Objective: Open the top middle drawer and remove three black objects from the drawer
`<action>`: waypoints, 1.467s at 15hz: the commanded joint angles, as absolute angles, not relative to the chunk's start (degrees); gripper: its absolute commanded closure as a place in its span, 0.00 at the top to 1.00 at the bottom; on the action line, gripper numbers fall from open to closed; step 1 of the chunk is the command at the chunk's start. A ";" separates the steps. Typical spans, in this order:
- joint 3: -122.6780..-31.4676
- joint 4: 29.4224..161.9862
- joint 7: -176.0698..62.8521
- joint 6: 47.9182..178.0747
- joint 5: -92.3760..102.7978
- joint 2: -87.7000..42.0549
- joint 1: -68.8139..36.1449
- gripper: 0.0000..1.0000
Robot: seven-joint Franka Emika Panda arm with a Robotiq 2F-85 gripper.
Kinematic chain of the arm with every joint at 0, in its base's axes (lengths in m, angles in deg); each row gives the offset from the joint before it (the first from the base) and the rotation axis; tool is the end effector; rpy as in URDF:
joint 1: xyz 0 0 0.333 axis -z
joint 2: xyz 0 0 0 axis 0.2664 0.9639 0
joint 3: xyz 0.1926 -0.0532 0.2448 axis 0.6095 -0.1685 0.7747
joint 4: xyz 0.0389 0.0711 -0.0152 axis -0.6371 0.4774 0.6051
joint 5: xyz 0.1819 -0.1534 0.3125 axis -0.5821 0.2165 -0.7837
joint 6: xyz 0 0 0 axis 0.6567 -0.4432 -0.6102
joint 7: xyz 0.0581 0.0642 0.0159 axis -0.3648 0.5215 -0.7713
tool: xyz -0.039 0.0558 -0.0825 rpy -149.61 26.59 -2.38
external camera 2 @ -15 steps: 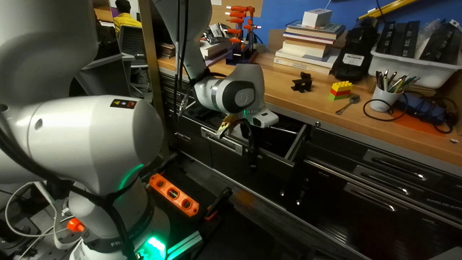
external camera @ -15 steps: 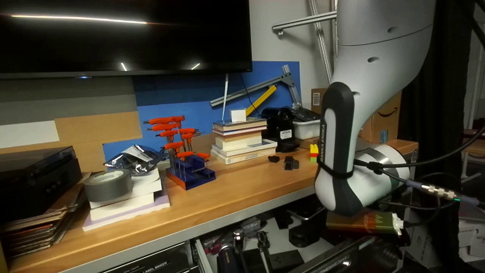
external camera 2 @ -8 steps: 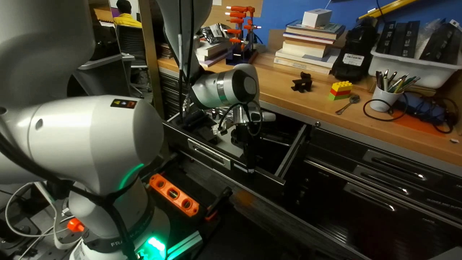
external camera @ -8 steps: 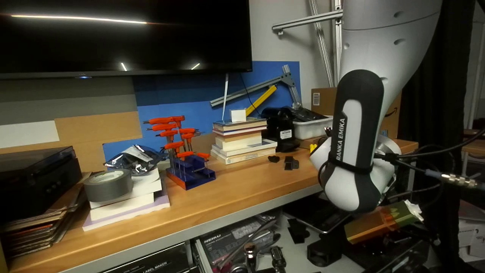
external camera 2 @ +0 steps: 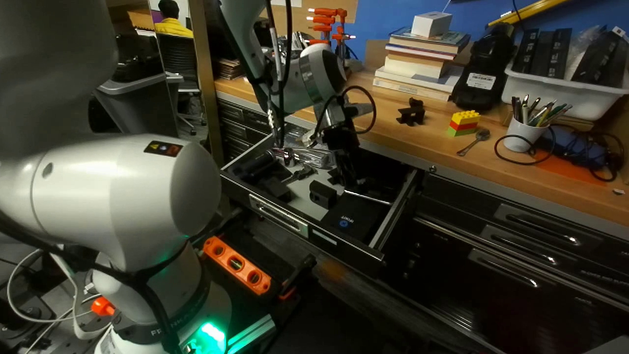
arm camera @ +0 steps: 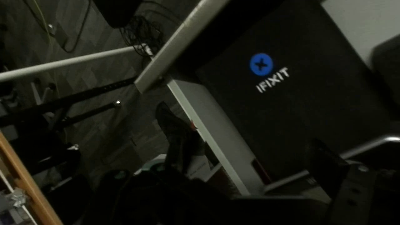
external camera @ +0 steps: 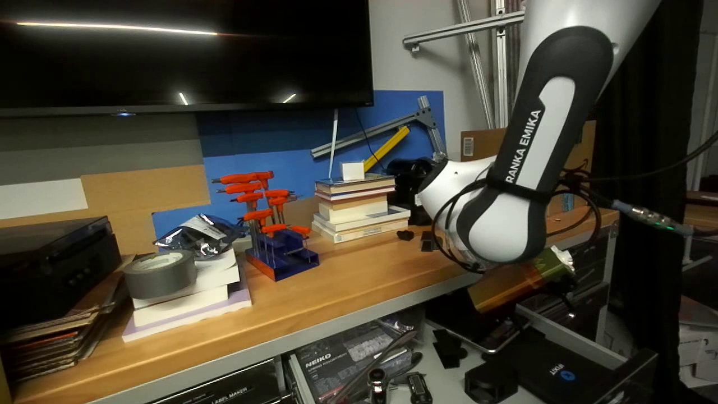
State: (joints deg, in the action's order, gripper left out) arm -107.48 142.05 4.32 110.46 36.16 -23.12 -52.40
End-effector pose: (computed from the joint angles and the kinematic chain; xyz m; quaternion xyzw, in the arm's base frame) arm 0.4553 -0.0046 0.1941 0.9044 -0.2900 -0.0094 0.3127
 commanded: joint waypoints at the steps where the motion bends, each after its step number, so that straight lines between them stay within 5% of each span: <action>1: -94.92 141.92 3.04 115.76 39.25 -28.42 -40.29 1.00; 10: -76.87 143.34 -21.28 141.75 18.78 -22.34 -21.60 1.00; 22: -68.72 137.30 -48.05 142.38 -4.06 -14.73 -17.91 1.00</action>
State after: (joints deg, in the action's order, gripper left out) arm -68.96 139.83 -44.72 142.44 -2.35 -16.20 -18.23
